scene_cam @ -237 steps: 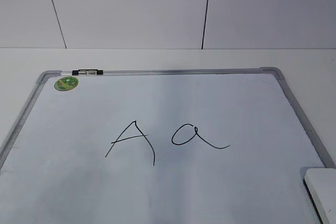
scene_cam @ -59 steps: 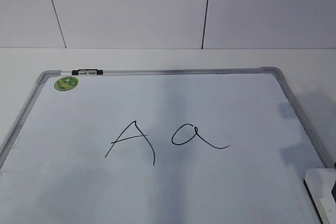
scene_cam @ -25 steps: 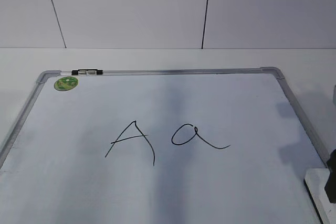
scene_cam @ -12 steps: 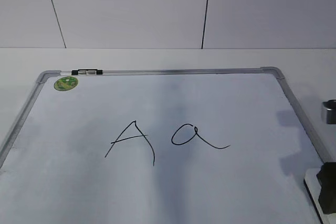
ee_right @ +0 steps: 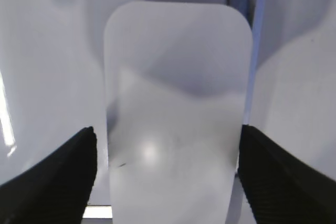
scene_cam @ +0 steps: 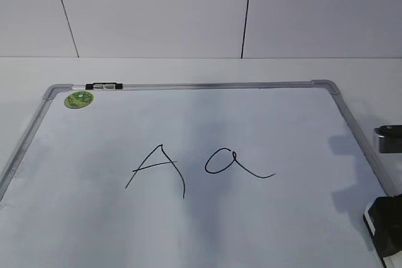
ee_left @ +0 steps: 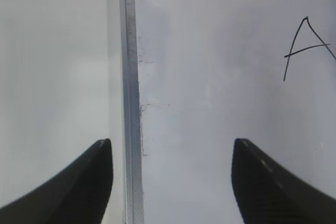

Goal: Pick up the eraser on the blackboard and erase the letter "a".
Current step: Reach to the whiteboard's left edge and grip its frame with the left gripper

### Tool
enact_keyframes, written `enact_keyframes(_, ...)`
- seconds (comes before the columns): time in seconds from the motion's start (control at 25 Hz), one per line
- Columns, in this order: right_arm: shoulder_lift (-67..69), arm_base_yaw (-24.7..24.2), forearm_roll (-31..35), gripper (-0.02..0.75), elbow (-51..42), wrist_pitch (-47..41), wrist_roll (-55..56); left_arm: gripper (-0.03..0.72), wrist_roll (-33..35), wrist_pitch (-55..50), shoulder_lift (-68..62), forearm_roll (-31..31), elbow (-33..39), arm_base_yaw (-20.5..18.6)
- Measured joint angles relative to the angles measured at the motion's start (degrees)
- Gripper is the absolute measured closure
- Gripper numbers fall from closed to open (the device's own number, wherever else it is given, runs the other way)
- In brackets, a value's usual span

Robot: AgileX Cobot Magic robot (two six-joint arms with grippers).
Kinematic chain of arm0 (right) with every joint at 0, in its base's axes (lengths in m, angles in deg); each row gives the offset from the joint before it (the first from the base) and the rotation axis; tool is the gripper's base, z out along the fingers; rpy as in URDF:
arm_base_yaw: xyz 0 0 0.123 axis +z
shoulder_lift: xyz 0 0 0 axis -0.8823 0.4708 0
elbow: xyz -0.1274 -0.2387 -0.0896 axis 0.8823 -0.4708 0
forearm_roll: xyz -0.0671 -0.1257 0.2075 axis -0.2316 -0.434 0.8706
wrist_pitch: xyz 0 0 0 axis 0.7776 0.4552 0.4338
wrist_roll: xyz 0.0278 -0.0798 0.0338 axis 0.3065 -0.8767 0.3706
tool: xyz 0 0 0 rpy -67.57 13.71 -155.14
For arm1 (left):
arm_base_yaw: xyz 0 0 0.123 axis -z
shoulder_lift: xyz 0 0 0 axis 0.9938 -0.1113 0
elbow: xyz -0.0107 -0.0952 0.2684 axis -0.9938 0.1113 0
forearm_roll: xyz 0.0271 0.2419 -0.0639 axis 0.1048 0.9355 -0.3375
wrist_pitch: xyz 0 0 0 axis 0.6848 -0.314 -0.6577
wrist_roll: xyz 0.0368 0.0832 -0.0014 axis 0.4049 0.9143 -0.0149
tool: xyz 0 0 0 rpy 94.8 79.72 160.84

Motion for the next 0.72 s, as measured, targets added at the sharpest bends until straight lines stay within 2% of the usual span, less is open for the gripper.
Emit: enact_keyframes(0.72, 1.3, 0.0, -0.1, 0.103, 0.0, 0.2, 0.6, 0.157, 0.0, 0.0, 0.0, 0.0, 0.0, 0.0)
